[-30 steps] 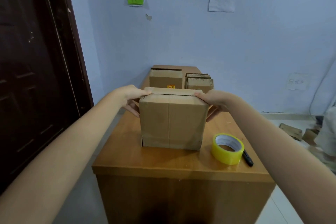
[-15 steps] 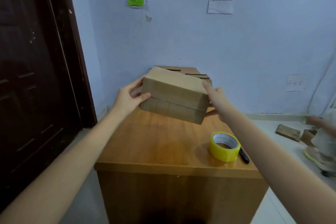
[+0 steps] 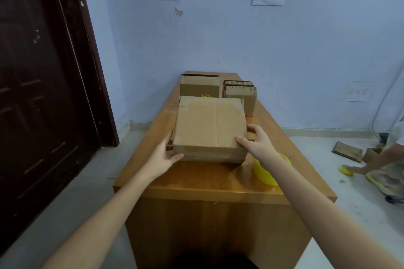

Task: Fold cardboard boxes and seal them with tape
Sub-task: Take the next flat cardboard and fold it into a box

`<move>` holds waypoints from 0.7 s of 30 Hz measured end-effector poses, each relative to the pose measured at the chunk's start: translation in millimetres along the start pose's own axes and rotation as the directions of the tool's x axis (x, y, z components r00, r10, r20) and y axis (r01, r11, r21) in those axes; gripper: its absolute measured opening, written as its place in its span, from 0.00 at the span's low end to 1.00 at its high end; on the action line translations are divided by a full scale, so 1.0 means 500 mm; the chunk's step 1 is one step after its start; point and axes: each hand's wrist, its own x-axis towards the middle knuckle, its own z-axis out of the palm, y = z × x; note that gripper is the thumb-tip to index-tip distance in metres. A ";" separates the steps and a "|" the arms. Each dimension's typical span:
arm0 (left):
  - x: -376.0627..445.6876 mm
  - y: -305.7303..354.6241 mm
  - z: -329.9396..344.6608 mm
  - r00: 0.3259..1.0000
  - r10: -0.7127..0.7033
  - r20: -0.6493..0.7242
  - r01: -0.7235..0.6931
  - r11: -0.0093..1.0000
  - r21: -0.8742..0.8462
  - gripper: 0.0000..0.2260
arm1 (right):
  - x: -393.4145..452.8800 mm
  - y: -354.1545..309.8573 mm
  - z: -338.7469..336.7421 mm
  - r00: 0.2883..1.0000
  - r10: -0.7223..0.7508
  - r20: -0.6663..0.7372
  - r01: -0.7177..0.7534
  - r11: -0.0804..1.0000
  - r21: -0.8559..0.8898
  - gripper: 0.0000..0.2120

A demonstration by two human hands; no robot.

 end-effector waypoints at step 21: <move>-0.017 0.003 0.009 0.980 -0.167 0.104 0.146 0.972 0.183 0.38 | -0.007 0.052 0.018 0.978 -0.063 0.196 0.122 0.946 -0.300 0.38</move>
